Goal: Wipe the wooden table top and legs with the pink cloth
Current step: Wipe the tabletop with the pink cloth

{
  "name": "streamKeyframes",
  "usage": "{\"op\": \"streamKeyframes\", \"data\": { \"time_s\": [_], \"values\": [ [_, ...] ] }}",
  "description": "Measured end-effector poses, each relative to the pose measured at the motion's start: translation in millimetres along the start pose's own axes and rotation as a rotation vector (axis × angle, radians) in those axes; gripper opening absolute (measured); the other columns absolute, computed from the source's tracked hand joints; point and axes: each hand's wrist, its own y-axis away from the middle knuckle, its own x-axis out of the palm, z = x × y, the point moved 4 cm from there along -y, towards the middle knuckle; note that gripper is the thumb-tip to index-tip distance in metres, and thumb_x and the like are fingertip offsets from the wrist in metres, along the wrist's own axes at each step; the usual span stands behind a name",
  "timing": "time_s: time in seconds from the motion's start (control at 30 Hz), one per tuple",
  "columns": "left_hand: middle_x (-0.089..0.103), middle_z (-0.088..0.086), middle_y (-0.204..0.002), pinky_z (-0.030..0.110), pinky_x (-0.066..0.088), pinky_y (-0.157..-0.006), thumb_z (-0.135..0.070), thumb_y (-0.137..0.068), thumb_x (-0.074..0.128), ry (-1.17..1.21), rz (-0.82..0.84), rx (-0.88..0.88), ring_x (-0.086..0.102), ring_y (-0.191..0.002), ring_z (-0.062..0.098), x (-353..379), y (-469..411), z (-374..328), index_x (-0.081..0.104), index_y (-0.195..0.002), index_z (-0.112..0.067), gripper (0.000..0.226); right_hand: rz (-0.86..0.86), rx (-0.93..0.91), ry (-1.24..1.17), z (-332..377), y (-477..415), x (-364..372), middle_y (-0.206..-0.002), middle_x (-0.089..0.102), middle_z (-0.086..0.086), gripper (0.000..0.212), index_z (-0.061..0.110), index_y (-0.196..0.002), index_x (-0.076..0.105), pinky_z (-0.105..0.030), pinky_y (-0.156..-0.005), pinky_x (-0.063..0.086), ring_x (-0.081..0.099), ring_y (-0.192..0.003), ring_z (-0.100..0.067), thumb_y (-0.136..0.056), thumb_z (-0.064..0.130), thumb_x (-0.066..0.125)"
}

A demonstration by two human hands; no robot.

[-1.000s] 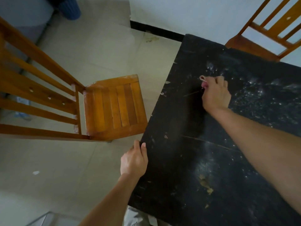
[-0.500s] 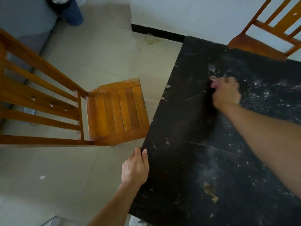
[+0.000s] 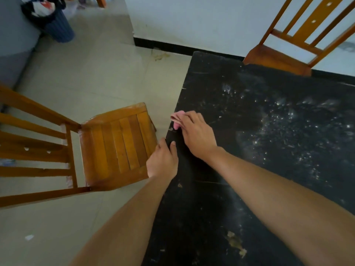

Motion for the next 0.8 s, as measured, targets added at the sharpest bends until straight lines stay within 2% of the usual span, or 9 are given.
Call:
{"op": "streamKeyframes", "data": {
  "time_s": [0.07,0.13,0.27,0.33,0.37,0.47,0.63,0.73,0.8],
  "values": [
    [0.062,0.001,-0.091,0.034,0.051,-0.064,-0.047,-0.100,0.022,-0.057,-0.041,-0.018,0.061,-0.074,0.016,4,-2,2,0.042,-0.121,-0.019,0.040,0.025,-0.079,0.052,-12,-12,8,-0.121,0.055,-0.007,0.037,0.013,-0.126,0.058,-0.030,-0.077,0.050,0.051,-0.102,-0.023,-0.091,0.011,0.045],
    [0.058,-0.003,-0.081,0.030,0.046,-0.056,-0.047,-0.101,0.021,-0.093,-0.061,-0.025,0.057,-0.065,0.012,5,-4,2,0.041,-0.119,-0.020,0.039,-0.026,0.001,0.078,-52,-28,-5,-0.123,0.054,-0.009,0.035,0.015,-0.123,0.059,-0.036,-0.079,0.050,0.050,-0.105,-0.028,-0.092,0.007,0.047],
    [0.055,-0.005,-0.075,0.028,0.048,-0.054,-0.046,-0.100,0.020,-0.108,-0.066,-0.004,0.056,-0.061,0.010,2,-2,-2,0.043,-0.117,-0.020,0.039,-0.079,0.579,0.168,-172,-41,-80,-0.127,0.046,-0.014,0.025,0.016,-0.114,0.058,-0.046,-0.091,0.047,0.044,-0.116,-0.035,-0.095,0.004,0.047],
    [0.055,-0.006,-0.075,0.026,0.047,-0.054,-0.046,-0.100,0.019,-0.108,-0.071,-0.014,0.055,-0.061,0.009,1,-1,-1,0.043,-0.117,-0.019,0.039,-0.166,0.770,0.138,-195,-39,-109,-0.127,0.047,-0.016,0.020,0.014,-0.111,0.059,-0.042,-0.091,0.044,0.047,-0.116,-0.035,-0.095,0.006,0.050],
    [0.055,-0.007,-0.075,0.026,0.047,-0.055,-0.046,-0.100,0.019,-0.114,-0.073,-0.017,0.055,-0.061,0.008,0,-1,-2,0.043,-0.117,-0.020,0.040,-0.229,0.727,0.122,-186,-44,-110,-0.125,0.050,-0.014,0.019,0.017,-0.109,0.060,-0.038,-0.089,0.042,0.048,-0.115,-0.032,-0.096,0.007,0.049],
    [0.054,-0.008,-0.074,0.024,0.046,-0.054,-0.046,-0.100,0.019,-0.124,-0.066,-0.019,0.054,-0.060,0.007,-1,0,-3,0.044,-0.117,-0.020,0.040,-0.263,0.305,0.049,-108,-69,-70,-0.117,0.054,-0.003,0.025,0.026,-0.106,0.060,-0.029,-0.084,0.040,0.047,-0.111,-0.020,-0.097,0.009,0.045],
    [0.055,-0.008,-0.074,0.030,0.053,-0.058,-0.046,-0.098,0.018,-0.107,-0.055,-0.013,0.056,-0.062,0.009,0,-1,-2,0.044,-0.116,-0.018,0.043,0.065,-0.073,0.022,-12,-80,24,-0.129,0.050,-0.006,0.041,0.014,-0.128,0.054,-0.032,-0.092,0.049,0.046,-0.111,-0.022,-0.089,0.002,0.056],
    [0.053,-0.010,-0.072,0.027,0.051,-0.055,-0.046,-0.098,0.019,-0.102,-0.066,-0.009,0.054,-0.059,0.006,0,-2,-2,0.044,-0.114,-0.020,0.040,-0.054,0.021,0.027,-67,-89,-3,-0.129,0.055,-0.002,0.036,0.022,-0.114,0.063,-0.024,-0.089,0.039,0.047,-0.110,-0.023,-0.091,0.000,0.047],
    [0.051,-0.011,-0.070,0.027,0.052,-0.055,-0.046,-0.099,0.020,-0.094,-0.068,-0.010,0.054,-0.058,0.005,0,-1,-2,0.044,-0.111,-0.021,0.037,-0.123,0.266,0.143,-129,-89,-39,-0.130,0.052,-0.005,0.032,0.022,-0.111,0.063,-0.029,-0.091,0.040,0.046,-0.115,-0.027,-0.093,0.002,0.045]
  ]
}}
